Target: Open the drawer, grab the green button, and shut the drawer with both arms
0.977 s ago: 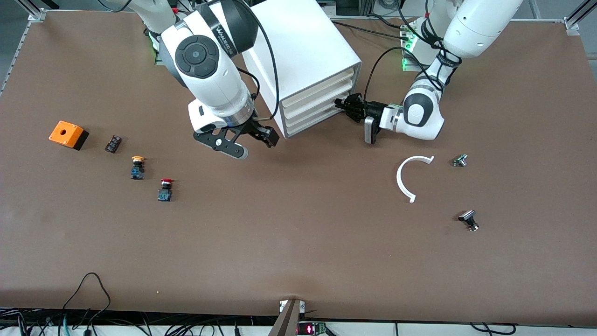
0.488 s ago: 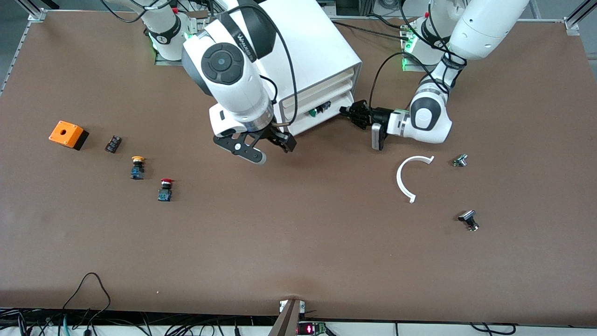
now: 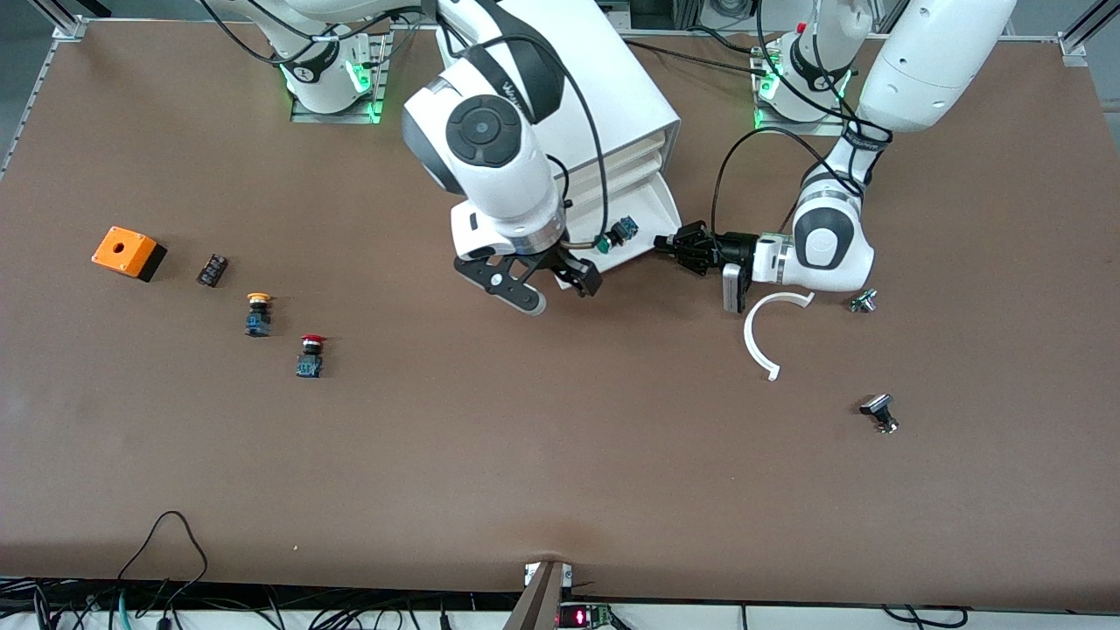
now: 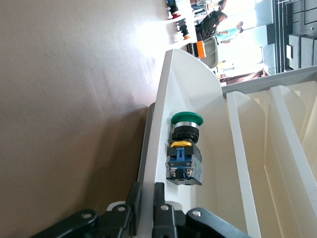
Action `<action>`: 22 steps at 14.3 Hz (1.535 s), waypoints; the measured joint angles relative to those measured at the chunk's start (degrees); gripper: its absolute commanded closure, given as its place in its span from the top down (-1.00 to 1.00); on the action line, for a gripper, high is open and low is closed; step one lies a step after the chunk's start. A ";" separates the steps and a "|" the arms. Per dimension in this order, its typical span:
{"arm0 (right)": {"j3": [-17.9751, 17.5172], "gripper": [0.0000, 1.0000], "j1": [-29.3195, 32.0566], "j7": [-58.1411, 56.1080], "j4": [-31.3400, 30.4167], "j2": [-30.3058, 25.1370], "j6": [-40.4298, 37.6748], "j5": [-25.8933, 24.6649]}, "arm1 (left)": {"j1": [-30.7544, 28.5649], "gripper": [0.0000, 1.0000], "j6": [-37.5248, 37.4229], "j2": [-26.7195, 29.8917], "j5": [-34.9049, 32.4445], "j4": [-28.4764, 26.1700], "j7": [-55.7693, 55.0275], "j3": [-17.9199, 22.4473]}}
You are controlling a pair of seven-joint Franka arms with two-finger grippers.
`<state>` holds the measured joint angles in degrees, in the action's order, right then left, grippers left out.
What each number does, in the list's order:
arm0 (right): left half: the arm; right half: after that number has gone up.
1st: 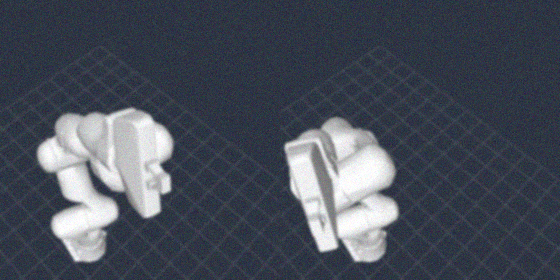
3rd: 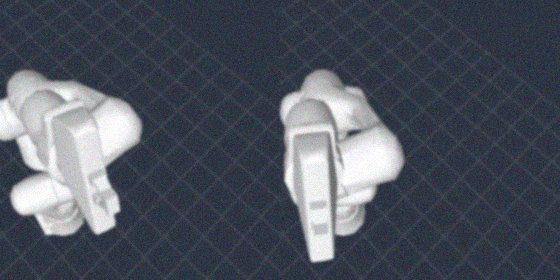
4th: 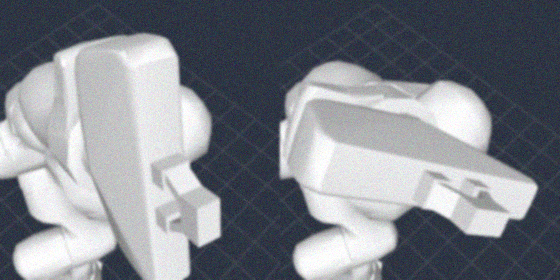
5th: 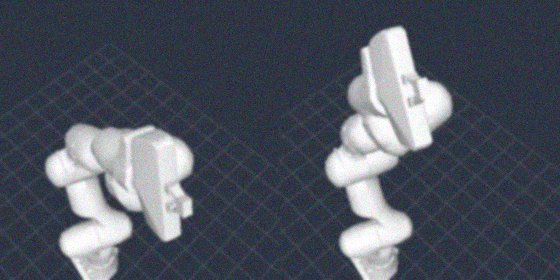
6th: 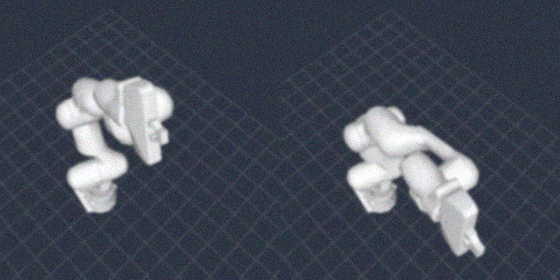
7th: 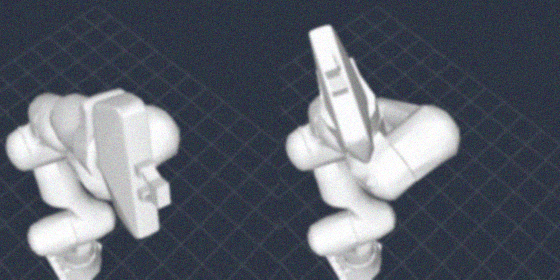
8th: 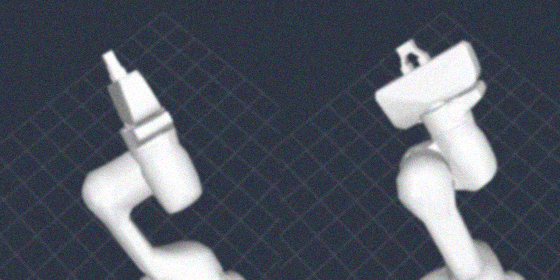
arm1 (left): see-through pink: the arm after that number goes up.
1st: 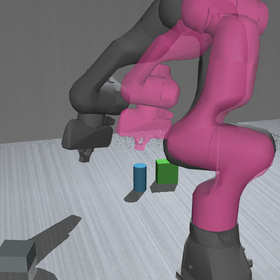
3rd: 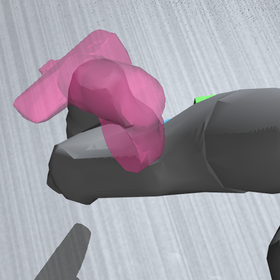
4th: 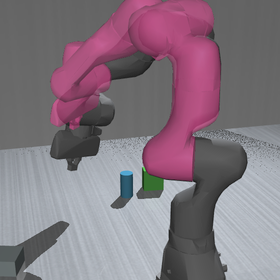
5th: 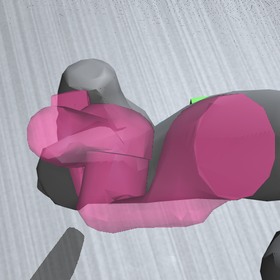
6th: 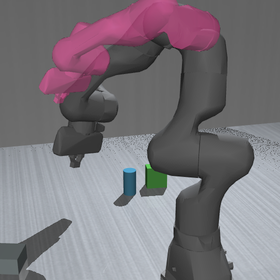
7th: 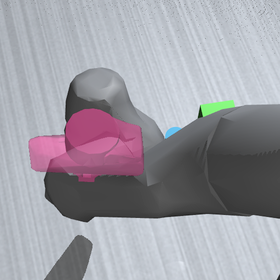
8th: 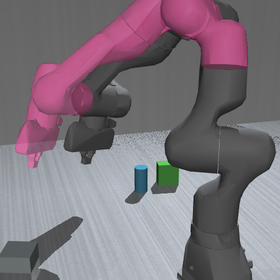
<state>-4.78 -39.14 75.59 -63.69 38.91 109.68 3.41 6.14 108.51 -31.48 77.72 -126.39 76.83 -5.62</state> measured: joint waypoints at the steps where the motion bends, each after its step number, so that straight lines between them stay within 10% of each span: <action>1: 0.04 0.99 -0.94 2.10 0.07 0.77 1.04 -0.67 | -0.02 1.00 0.34 0.00 -0.52 0.62 -0.77 0.55; 6: 0.18 0.99 -5.40 12.60 0.16 4.81 4.65 -2.12 | -1.37 1.00 1.01 0.80 -10.93 7.44 -15.95 2.26; 14: 0.26 0.99 -11.88 22.77 0.30 10.23 6.10 -2.17 | -2.67 1.00 -13.62 3.61 -52.24 32.47 -59.48 2.34; 19: 0.26 0.96 -12.54 23.58 0.38 13.08 7.44 -2.16 | -2.18 1.00 -14.69 3.36 -62.94 36.71 -74.76 2.02; 22: 0.15 0.06 -12.86 24.05 0.40 13.75 8.14 -2.14 | -2.07 1.00 -14.83 2.43 -65.59 36.70 -79.96 1.87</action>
<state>-4.63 -52.00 99.63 -63.30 52.66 117.82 1.27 4.07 93.68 -29.05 12.13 -89.69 -3.12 -3.75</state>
